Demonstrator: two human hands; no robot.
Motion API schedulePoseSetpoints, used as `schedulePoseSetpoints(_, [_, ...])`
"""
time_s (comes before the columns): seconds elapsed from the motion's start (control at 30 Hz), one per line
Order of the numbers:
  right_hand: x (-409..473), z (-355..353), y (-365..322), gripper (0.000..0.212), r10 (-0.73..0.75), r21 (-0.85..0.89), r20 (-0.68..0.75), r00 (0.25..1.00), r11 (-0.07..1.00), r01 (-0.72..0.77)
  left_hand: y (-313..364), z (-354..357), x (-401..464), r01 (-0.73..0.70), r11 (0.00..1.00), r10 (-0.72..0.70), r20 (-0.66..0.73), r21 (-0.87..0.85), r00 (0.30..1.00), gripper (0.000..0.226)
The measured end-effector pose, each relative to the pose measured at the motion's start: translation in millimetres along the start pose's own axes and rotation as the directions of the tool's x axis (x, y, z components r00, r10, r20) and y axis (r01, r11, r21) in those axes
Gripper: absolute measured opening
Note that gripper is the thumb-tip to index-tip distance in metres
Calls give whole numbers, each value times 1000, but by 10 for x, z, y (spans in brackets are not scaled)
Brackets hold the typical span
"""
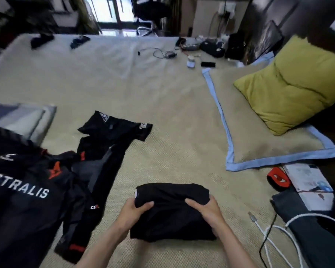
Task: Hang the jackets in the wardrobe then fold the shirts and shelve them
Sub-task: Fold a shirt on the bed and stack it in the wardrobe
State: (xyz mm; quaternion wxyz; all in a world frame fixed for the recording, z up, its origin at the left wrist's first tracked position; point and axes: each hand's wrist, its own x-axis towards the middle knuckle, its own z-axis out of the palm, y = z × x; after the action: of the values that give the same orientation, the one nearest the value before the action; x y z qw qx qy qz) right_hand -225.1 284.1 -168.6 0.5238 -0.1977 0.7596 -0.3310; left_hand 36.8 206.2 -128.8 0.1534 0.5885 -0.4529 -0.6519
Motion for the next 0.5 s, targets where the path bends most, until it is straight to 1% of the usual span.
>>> schedulePoseSetpoints(0.07, [-174, 253, -531, 97, -55, -26, 94, 994, 998, 58, 257, -397, -296, -57, 998, 53, -107, -34, 993, 18])
schedulePoseSetpoints(0.1, [-266, 412, -802, 97, -89, -39, 147, 985, 995, 96, 378, -615, -468, -84, 995, 74, -171, -49, 983, 19])
schedulePoseSetpoints(0.17, [-526, 811, -1380, 87, -169, -76, 252, 953, 978, 194, 563, -1107, -879, -136, 987, 105, -307, -82, 946, 25])
schedulePoseSetpoints(0.23, [-864, 1327, -1923, 80, -238, -100, 354, 904, 952, 290, 674, -1628, -1362, -191, 968, 105, -433, -160, 895, 27])
schedulePoseSetpoints(0.27, [-1059, 1614, -2160, 75, -277, -89, 413, 867, 936, 341, 685, -1892, -1620, -223, 958, 106, -502, -179, 858, 28])
schedulePoseSetpoints(0.33, [-1523, 2232, -2563, 59, -350, -63, 515, 782, 895, 442, 638, -2398, -2181, -290, 938, 105, -641, -190, 761, 32])
schedulePoseSetpoints(0.37, [-1749, 2556, -2713, 55, -369, -50, 568, 736, 877, 478, 574, -2640, -2482, -317, 927, 92, -697, -201, 711, 35])
schedulePoseSetpoints(0.43, [-2207, 3209, -2911, 57, -390, -33, 671, 630, 834, 551, 386, -3064, -3098, -356, 907, 44, -790, -226, 612, 40])
schedulePoseSetpoints(0.5, [-2725, 3890, -2970, 69, -392, -12, 766, 510, 784, 621, 147, -3424, -3733, -407, 880, -1, -858, -245, 514, 38])
